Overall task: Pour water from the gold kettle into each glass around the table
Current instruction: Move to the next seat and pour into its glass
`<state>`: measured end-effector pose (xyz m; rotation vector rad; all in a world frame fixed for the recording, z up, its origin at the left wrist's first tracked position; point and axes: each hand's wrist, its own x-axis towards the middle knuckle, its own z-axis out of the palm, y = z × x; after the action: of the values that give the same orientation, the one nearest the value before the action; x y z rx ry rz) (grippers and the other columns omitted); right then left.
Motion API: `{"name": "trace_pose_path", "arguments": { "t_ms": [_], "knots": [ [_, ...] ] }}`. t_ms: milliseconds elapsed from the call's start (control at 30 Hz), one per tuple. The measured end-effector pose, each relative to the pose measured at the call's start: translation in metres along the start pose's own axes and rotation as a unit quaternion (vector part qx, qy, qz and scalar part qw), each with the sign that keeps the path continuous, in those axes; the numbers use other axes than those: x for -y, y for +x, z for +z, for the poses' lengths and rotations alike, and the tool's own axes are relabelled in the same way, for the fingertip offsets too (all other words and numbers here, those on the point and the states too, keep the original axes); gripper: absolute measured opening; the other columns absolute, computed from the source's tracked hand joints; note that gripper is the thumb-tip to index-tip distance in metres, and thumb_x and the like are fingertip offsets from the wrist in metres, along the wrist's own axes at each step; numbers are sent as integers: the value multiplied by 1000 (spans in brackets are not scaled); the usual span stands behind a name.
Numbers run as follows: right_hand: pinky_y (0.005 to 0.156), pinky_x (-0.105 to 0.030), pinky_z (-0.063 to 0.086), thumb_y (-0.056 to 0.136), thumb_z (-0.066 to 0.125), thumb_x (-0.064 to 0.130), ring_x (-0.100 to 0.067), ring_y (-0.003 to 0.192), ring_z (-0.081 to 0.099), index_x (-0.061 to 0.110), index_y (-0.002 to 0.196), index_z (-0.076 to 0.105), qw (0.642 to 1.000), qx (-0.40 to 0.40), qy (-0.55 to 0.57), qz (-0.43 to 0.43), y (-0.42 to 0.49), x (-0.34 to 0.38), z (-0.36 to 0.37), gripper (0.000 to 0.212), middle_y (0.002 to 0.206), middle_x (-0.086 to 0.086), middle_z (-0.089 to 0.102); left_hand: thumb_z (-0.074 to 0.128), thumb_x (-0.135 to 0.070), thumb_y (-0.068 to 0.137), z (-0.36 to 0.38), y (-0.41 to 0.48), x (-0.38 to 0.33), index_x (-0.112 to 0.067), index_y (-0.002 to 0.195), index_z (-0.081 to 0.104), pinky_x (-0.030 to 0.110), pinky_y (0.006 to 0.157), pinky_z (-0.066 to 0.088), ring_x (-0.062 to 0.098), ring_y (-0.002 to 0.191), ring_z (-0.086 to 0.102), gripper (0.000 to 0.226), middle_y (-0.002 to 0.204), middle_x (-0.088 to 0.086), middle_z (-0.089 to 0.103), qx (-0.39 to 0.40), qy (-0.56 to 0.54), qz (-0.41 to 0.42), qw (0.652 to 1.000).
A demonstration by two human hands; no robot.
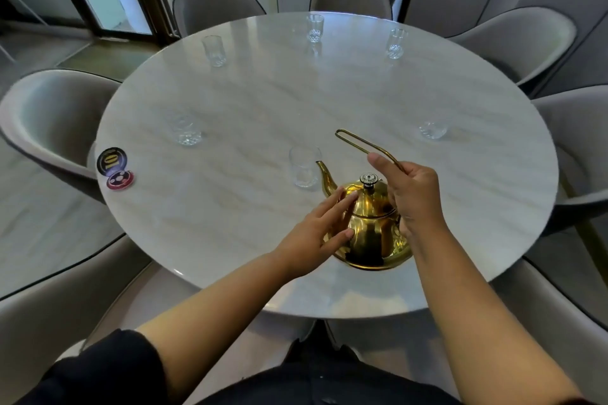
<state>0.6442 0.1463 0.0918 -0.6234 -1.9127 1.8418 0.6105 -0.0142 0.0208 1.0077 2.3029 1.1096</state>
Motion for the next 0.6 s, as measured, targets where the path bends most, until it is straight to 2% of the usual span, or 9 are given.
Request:
{"name": "trace_pose_path", "arguments": {
  "t_ms": [133, 333, 500, 600],
  "knots": [
    [46, -24, 29, 74, 78, 38, -9, 38, 24, 17, 47, 38, 1000, 10, -22, -3, 20, 7, 7, 53, 42, 4, 29, 44, -44, 95, -7, 12, 3, -54, 143, 5, 37, 115, 27, 12, 143, 18, 62, 155, -25, -1, 9, -16, 2, 1000],
    [55, -29, 33, 75, 77, 41, -11, 43, 27, 14, 51, 41, 995, 29, -89, -17, 40, 14, 18, 51, 44, 4, 30, 46, -42, 95, -14, 24, 5, -53, 142, 6, 22, 108, 24, 1, 137, 18, 63, 152, -28, -2, 10, -37, 6, 999],
    [59, -31, 34, 73, 78, 43, -20, 52, 31, 7, 60, 49, 991, 47, -126, -23, 54, 18, 26, 47, 50, -1, 31, 46, -42, 94, -17, 31, 8, -57, 138, 4, 23, 109, 22, -4, 133, 15, 62, 152, -26, -2, 14, -55, 3, 998],
    [61, -32, 37, 73, 77, 45, -22, 60, 39, -3, 65, 59, 985, 64, -155, -29, 60, 20, 32, 51, 58, -10, 40, 47, -42, 94, -16, 35, 12, -57, 139, 5, 26, 112, 21, -3, 136, 13, 63, 155, -23, -1, 5, -67, -1, 998]
  ]
}}
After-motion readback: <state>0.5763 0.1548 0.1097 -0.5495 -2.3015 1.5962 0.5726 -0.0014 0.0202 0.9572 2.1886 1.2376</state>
